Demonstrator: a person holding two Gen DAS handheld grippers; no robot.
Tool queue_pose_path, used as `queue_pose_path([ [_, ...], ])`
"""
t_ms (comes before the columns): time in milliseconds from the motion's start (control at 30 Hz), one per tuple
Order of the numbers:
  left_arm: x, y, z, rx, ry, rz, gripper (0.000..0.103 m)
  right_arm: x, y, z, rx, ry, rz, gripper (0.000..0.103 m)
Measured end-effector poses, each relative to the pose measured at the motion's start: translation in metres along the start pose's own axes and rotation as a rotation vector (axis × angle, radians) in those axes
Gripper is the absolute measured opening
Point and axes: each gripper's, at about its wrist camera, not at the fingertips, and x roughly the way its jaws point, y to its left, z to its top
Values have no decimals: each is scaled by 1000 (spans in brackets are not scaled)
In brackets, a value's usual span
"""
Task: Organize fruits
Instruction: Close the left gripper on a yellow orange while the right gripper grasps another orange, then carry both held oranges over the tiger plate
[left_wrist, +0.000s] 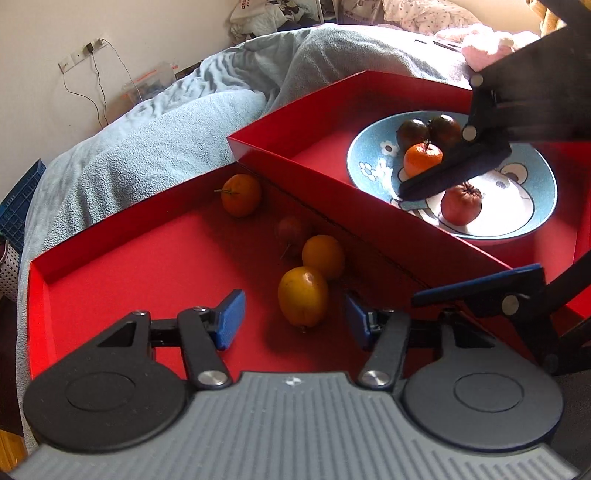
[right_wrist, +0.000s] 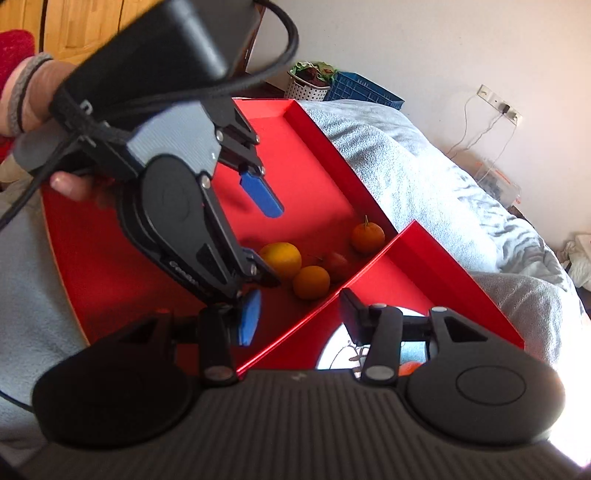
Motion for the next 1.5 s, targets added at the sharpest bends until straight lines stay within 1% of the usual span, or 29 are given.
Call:
queue_pose_path([
  [33, 5, -2, 0, 2, 13, 3, 52, -1, -2, 1, -1, -6, 6, 49],
  [133, 8, 0, 0, -33, 5, -15, 36, 0, -3, 7, -18, -14, 5, 49],
  [233, 4, 8, -3, -63, 5, 4, 36, 5, 0, 13, -52, -5, 13, 49],
  [367, -15, 28, -6, -102, 4, 46, 36, 16, 0, 21, -83, 24, 33, 49],
  [467, -20, 36, -5, -104, 21, 87, 36, 31, -2, 29, -85, 73, 52, 49],
  [533, -17, 40, -5, -113, 38, 104, 36, 42, -3, 34, -87, 122, 47, 49],
  [633, -16, 44, -8, -144, 36, 99, 36, 60, 0, 39, -99, 200, 37, 48],
  [733, -14, 45, -10, -162, 32, 90, 36, 76, 5, 42, -136, 278, 6, 49],
  [800, -12, 49, -12, -188, 35, 73, 36, 83, 10, 42, -190, 304, -32, 50],
  [833, -11, 51, -12, -197, 37, 79, 36, 86, 11, 42, -199, 308, -39, 50],
  [867, -10, 52, -13, -200, 37, 89, 36, 87, 10, 42, -196, 308, -42, 50],
  [900, -10, 53, -13, -201, 35, 93, 36, 87, 8, 42, -187, 303, -46, 47],
  [933, -11, 54, -13, -206, 33, 92, 36, 86, 7, 42, -184, 294, -47, 40],
  [967, -11, 55, -13, -209, 31, 97, 36, 86, 6, 42, -174, 286, -34, 40],
  [1067, -10, 56, -13, -217, 36, 110, 36, 80, 8, 38, -162, 260, -37, 40],
  [1167, -10, 55, -13, -222, 40, 119, 36, 70, 7, 36, -109, 224, -13, 39],
  [1300, -17, 56, -13, -236, 15, 120, 36, 48, 4, 37, -25, 147, 0, 39],
  [1500, -25, 50, -12, -246, 10, 141, 36, 15, 7, 34, 95, 37, 1, 39],
])
